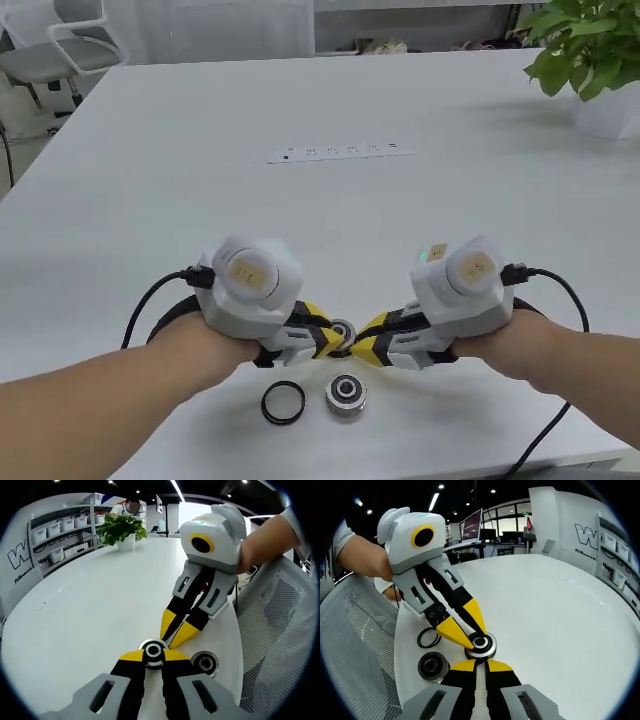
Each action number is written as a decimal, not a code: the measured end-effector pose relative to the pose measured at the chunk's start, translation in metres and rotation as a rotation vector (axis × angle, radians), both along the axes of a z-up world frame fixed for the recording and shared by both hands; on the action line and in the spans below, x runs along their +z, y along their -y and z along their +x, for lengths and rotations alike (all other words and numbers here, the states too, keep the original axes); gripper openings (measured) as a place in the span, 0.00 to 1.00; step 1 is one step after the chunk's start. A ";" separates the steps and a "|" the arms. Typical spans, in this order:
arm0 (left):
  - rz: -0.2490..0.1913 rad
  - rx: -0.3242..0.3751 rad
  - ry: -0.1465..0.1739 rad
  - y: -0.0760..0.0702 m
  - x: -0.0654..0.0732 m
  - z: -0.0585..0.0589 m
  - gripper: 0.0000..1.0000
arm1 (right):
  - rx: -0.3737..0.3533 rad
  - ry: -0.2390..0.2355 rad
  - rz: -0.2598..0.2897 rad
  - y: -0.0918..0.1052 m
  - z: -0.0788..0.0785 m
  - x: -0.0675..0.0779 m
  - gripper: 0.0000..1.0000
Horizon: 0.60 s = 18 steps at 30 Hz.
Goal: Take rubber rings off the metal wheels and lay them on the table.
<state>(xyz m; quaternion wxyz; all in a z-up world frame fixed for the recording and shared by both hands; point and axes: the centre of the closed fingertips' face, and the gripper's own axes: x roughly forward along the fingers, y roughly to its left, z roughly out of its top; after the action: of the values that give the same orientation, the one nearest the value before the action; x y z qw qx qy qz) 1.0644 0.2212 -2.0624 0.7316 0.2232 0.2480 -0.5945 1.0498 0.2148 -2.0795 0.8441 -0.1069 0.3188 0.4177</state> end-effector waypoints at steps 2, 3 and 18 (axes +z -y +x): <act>-0.001 -0.002 0.000 0.000 0.000 0.000 0.07 | -0.012 -0.004 0.002 0.001 0.001 0.000 0.00; -0.002 -0.002 0.000 0.000 0.000 0.000 0.07 | -0.018 -0.010 0.003 0.001 0.001 0.000 0.00; 0.003 0.009 0.006 -0.001 0.000 0.000 0.06 | -0.183 -0.093 0.095 0.011 0.011 0.004 0.00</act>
<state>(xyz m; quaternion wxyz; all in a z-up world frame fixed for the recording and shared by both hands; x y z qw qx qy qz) 1.0643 0.2225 -2.0625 0.7346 0.2252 0.2476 -0.5902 1.0604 0.2043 -2.0751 0.8670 -0.0176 0.3460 0.3583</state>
